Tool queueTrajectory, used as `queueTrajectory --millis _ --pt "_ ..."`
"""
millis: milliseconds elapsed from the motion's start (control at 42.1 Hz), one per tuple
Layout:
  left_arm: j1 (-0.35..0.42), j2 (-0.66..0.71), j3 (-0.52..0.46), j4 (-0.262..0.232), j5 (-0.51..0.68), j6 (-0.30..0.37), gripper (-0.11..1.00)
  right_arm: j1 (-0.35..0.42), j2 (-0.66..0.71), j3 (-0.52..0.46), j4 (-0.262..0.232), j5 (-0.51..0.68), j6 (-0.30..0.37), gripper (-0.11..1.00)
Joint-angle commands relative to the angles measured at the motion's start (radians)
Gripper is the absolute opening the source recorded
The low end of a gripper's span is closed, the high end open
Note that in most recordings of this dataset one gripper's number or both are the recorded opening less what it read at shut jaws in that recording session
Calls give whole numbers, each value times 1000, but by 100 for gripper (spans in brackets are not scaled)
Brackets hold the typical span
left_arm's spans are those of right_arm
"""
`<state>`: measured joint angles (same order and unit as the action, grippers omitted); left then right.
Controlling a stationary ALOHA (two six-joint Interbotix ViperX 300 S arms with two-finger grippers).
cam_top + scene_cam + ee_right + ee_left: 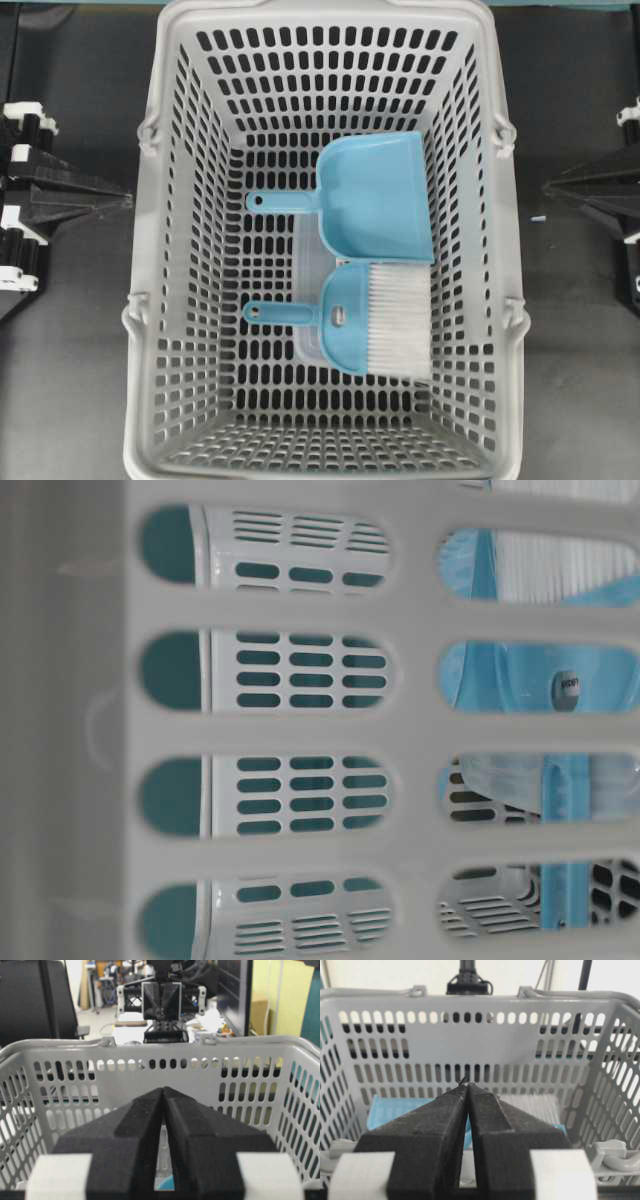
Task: Pick up the hand brush from the shopping basket with the left arm.
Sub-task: 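Lower the left gripper into the basket toward the blue brush handle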
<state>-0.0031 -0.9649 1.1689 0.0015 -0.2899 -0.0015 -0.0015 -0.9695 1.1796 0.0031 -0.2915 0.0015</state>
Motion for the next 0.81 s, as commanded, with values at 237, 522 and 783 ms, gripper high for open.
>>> queueTrajectory --millis 237,522,783 --pt "-55 133 -362 41 494 -38 0 -17 -6 -127 25 270 17 0" --pt "-104 393 -649 41 870 -40 0 -17 -11 -230 18 572 14 0" --pt "-114 588 -821 41 1066 -51 0 -17 -17 -238 17 601 15 0"
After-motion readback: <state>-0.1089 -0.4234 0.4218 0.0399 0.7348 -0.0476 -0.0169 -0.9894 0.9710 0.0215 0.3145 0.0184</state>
